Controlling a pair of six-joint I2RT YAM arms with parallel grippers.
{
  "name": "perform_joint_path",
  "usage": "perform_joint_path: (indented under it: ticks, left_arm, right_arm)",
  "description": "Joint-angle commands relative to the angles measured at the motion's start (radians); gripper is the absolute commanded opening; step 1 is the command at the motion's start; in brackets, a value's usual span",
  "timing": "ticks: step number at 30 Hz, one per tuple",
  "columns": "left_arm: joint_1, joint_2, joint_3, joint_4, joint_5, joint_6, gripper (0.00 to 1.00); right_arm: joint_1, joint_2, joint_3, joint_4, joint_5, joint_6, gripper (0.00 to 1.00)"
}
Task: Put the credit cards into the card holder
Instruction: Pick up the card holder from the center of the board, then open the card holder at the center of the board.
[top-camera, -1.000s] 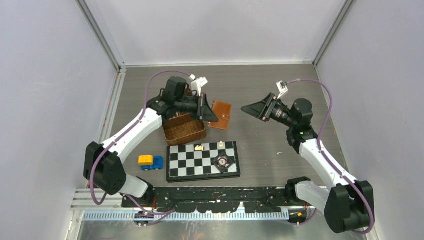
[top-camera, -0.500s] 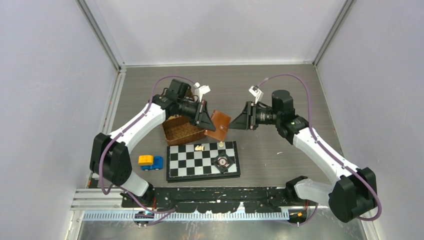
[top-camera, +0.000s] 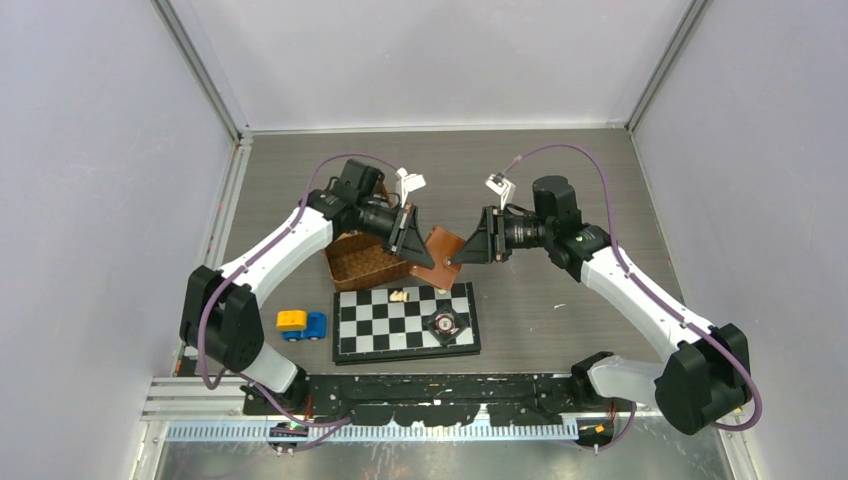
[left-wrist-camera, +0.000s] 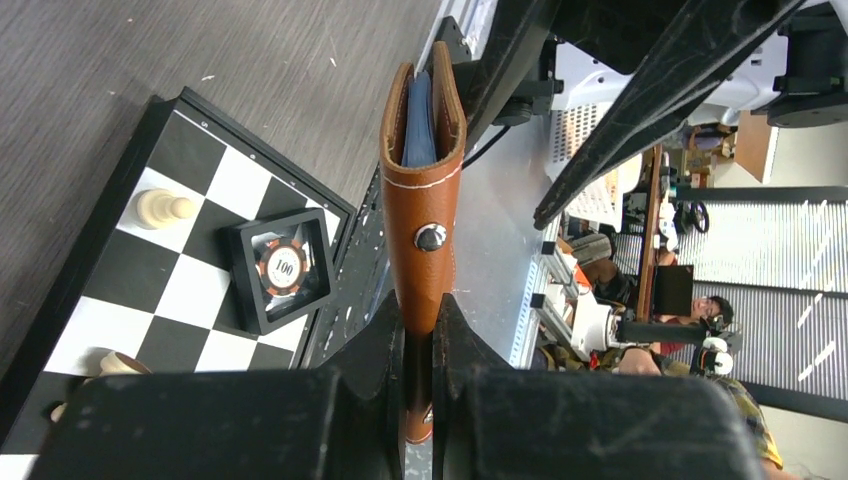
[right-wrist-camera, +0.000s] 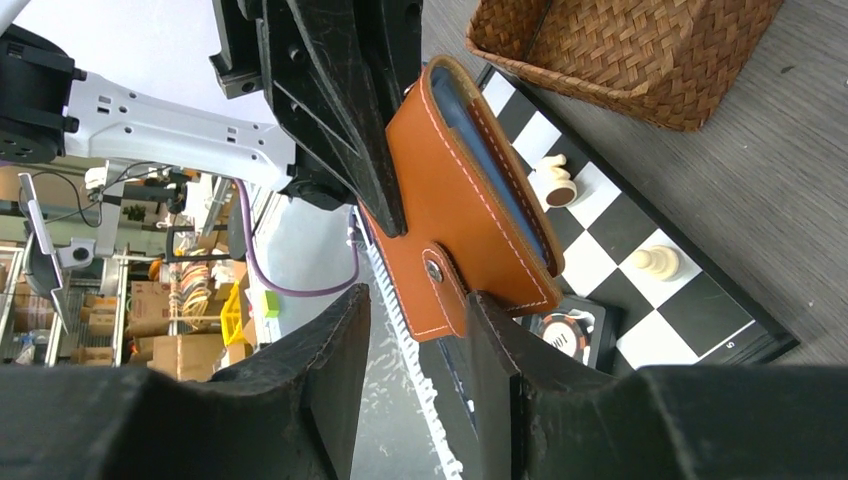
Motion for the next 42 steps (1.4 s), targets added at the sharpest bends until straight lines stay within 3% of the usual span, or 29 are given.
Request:
perform_joint_path:
  ticks: [1,22,36,40,42]
  left_arm:
    - [-0.015,-0.029,0.031,-0.013,0.067,0.034,0.0]
    - [-0.028,-0.04,0.042,-0.034,0.054,0.069,0.0]
    - [-0.011,-0.026,0.06,-0.073,-0.018,0.086,0.0]
    - [0.008,-0.026,0.054,-0.064,-0.033,0.071,0.0]
    - [0.016,-0.023,0.053,-0.062,-0.041,0.064,0.0]
  right_arm:
    - [0.005,-0.008,0.04,-0.009,0.0,-0.042,0.45]
    - [0.092,0.056,0.049,-0.048,-0.091,-0.079,0.43]
    - [0.118,0.074,0.051,-0.058,-0.098,-0.087,0.16]
    - [0.121,0.076,0.055,-0.071,-0.094,-0.099,0.02]
    - [0.123,0.075,0.056,-0.077,-0.092,-0.104,0.01]
